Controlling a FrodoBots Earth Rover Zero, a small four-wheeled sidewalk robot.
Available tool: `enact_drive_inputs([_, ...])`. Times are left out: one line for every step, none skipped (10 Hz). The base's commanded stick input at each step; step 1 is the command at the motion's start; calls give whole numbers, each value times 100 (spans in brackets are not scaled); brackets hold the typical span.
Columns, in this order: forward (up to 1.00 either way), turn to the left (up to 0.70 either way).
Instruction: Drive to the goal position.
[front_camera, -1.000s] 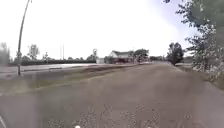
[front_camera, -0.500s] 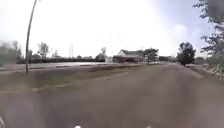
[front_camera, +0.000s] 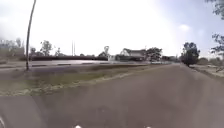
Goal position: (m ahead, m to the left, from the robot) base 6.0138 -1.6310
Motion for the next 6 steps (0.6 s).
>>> enact_drive_inputs([100, -33])
enact_drive_inputs([100, -33])
enact_drive_inputs([100, -33])
enact_drive_inputs([100, -33])
enact_drive_inputs([100, -33])
enact_drive_inputs([100, -33])
